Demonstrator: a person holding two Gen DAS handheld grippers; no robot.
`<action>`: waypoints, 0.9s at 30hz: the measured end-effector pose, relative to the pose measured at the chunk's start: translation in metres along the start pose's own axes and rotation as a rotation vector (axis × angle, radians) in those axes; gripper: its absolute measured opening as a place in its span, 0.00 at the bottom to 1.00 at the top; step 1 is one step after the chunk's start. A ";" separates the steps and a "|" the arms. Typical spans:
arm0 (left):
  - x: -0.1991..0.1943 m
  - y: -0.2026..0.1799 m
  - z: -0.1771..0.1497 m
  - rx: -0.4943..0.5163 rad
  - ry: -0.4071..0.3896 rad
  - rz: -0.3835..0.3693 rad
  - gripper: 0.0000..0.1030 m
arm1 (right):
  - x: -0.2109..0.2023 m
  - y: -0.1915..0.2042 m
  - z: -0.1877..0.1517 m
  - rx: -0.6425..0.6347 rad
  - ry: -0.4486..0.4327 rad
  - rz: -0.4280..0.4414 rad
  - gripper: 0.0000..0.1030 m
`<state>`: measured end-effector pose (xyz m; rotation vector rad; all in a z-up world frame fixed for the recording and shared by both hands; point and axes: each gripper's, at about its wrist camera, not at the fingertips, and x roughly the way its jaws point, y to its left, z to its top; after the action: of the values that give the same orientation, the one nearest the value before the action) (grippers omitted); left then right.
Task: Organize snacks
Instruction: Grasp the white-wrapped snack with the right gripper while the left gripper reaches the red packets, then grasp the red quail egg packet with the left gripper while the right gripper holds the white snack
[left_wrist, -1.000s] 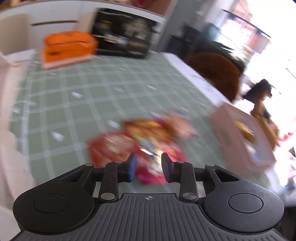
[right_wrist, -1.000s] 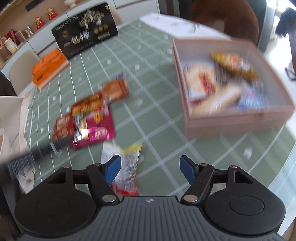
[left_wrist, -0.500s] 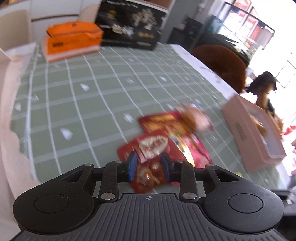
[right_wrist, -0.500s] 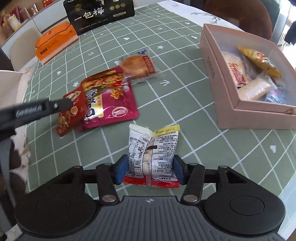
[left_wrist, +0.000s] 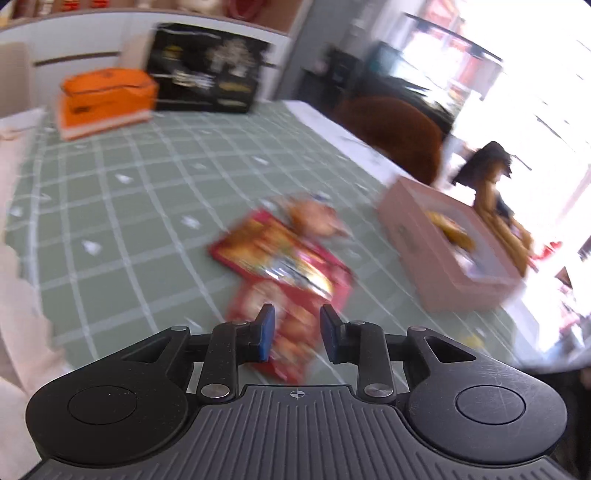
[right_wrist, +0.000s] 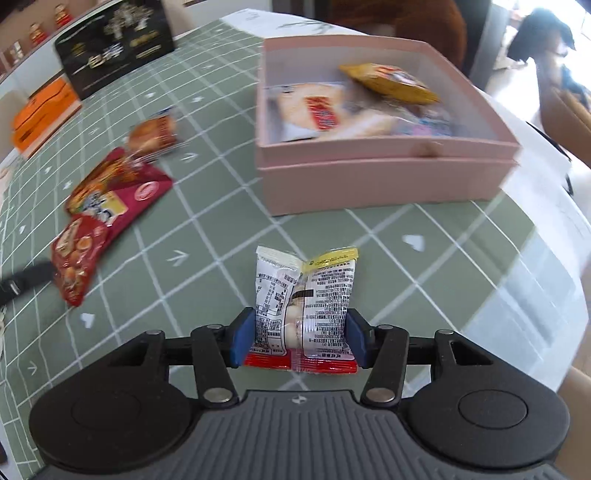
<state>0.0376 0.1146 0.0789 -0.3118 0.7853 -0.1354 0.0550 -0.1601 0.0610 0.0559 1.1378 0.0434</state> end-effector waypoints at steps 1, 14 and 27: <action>0.007 0.004 0.004 0.000 0.008 0.032 0.30 | 0.000 -0.004 -0.002 0.013 0.003 0.003 0.54; 0.023 -0.035 -0.025 0.170 0.128 0.002 0.38 | -0.001 -0.012 -0.021 -0.055 -0.044 0.006 0.78; 0.008 -0.087 -0.063 0.421 0.154 -0.094 0.38 | 0.005 -0.018 -0.023 -0.032 -0.080 -0.045 0.90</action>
<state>-0.0022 0.0163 0.0606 0.0618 0.8727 -0.4105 0.0364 -0.1774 0.0455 0.0031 1.0581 0.0192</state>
